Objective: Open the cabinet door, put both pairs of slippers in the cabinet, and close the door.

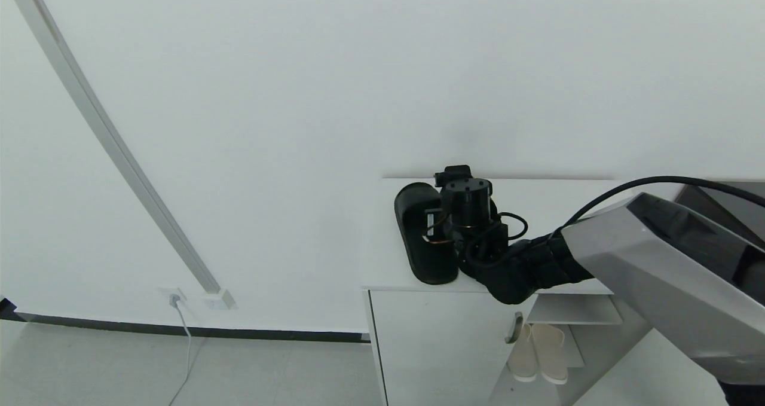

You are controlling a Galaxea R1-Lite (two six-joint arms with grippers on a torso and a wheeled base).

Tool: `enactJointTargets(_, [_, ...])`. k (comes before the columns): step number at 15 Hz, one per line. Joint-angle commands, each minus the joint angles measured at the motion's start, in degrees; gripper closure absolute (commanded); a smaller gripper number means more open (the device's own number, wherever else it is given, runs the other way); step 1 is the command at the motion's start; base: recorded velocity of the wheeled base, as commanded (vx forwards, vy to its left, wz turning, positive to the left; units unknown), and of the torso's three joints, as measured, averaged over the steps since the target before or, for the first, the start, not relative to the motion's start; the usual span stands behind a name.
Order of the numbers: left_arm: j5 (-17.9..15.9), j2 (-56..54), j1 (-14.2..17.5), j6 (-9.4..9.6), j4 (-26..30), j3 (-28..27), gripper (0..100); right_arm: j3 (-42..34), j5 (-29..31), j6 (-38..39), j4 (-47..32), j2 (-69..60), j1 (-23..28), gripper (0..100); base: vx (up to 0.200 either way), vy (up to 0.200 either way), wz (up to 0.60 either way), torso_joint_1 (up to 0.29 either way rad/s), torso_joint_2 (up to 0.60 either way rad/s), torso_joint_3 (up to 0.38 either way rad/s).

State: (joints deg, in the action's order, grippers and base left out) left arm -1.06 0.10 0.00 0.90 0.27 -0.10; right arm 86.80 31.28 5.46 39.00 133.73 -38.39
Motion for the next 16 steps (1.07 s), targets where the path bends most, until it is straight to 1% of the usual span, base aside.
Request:
enactJointTargets(1, [0.01,-0.01,0.00,-0.02,0.00,0.01,100,-10.77,-2.28,-0.28,4.07,-8.93,-0.72,100,0.000,0.000,0.00,0.000,0.00,0.000])
enactJointTargets(2, [0.01,-0.01,0.00,-0.02,0.00,0.01,100,-12.35,-2.72,-0.28,4.68,-10.07,-0.72,100,0.000,0.000,0.00,0.000,0.00,0.000])
enactJointTargets(3, [0.01,-0.01,0.00,-0.02,0.00,0.01,100,-21.32,-5.62,-0.28,6.97,-16.31,-1.07,100,0.000,0.000,0.00,0.000,0.00,0.000])
enactJointTargets(5, [0.01,-0.01,0.00,-0.02,0.00,0.01,100,-31.60,-9.66,-0.10,8.64,-23.60,-1.07,100,0.000,0.000,0.00,0.000,0.00,0.000])
enactJointTargets(6, [0.01,-0.01,0.00,-0.02,0.00,0.01,100,-36.00,-11.68,-0.10,9.52,-27.21,-0.99,100,0.000,0.000,0.00,0.000,0.00,0.000])
enactJointTargets(8, [0.01,-0.01,0.00,-0.02,0.08,0.01,100,-41.88,-14.05,-0.10,9.78,-33.18,-0.90,100,0.000,0.000,0.00,0.000,0.00,0.000])
enactJointTargets(10, [0.01,-0.01,0.00,-0.02,0.00,0.01,100,-44.61,-16.34,-0.28,9.52,-37.23,-0.99,100,0.000,0.000,0.00,0.000,0.00,0.000])
enactJointTargets(12, [0.01,-0.01,0.00,-0.02,0.00,0.01,100,-46.72,-18.89,-0.36,7.14,-41.53,-1.43,100,0.000,0.000,0.00,0.000,0.00,0.000])
enactJointTargets(13, [0.01,-0.01,0.00,-0.02,0.00,0.01,100,-47.07,-18.98,-0.36,5.74,-42.06,-1.87,100,0.000,0.000,0.00,0.000,0.00,0.000])
enactJointTargets(16, [0.01,-0.01,0.00,-0.02,0.00,0.01,100,-47.16,-18.98,-0.36,5.56,-41.27,-2.13,100,0.000,0.000,0.00,0.000,0.00,0.000])
